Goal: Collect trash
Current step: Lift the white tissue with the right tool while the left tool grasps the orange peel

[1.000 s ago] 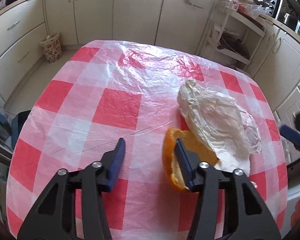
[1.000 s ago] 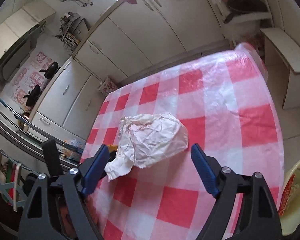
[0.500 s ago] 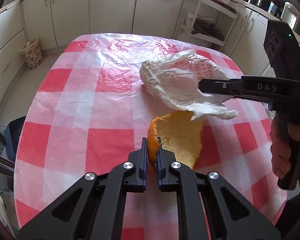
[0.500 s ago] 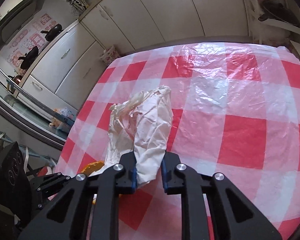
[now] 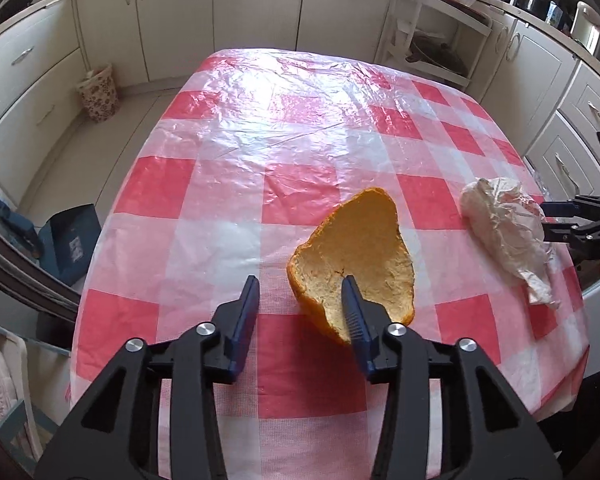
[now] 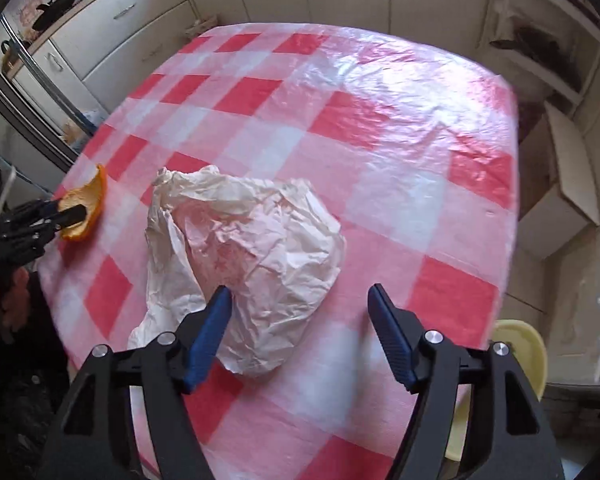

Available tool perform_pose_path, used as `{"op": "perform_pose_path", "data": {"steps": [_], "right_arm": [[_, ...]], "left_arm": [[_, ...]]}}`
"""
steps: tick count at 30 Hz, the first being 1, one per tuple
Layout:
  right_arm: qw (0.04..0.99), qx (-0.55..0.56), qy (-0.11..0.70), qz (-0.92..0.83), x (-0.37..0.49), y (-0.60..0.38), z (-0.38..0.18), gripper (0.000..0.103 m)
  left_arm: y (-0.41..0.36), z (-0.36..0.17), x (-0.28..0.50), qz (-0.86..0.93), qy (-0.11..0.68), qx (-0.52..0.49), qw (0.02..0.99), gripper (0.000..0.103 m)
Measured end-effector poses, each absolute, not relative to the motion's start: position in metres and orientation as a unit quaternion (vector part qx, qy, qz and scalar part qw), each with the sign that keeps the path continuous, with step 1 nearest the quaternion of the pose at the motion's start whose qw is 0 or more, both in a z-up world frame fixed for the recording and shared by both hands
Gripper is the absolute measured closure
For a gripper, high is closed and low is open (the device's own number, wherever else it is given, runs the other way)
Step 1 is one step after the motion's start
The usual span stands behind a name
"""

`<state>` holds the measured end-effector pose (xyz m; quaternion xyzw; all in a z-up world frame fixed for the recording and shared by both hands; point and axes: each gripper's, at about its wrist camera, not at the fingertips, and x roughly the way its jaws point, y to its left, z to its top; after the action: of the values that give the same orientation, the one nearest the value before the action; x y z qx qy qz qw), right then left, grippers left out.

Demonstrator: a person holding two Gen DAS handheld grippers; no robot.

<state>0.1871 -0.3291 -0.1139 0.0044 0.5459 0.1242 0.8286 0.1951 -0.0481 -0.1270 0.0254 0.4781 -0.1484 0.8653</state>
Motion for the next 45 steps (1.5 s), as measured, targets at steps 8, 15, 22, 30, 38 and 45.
{"op": "perform_pose_path", "data": {"steps": [8,15,22,30,38,45], "right_arm": [[0.852,-0.109,0.476,0.189,0.189,-0.264,-0.096,0.011],[0.821,-0.081,0.535,0.180,0.204,-0.278,-0.134,0.013],[0.818,-0.083,0.528,0.211,0.193,-0.265,-0.121,0.072],[0.828,-0.051,0.512,0.222,0.169,-0.268,-0.098,0.087],[0.822,-0.053,0.525,0.215,0.148,-0.274,-0.098,0.087],[0.820,-0.033,0.528,0.218,0.144,-0.278,-0.099,0.041]], "left_arm": [[-0.061,-0.131,0.198,-0.132,0.461,0.024,0.877,0.054],[-0.057,-0.132,0.206,-0.133,0.453,0.012,0.882,0.060],[-0.050,-0.133,0.205,-0.139,0.457,-0.008,0.878,0.088],[-0.063,-0.120,0.178,-0.157,0.453,-0.009,0.878,0.092],[-0.075,-0.120,0.158,-0.152,0.464,0.027,0.872,0.079],[-0.063,-0.124,0.151,-0.129,0.470,0.024,0.873,0.052]]}}
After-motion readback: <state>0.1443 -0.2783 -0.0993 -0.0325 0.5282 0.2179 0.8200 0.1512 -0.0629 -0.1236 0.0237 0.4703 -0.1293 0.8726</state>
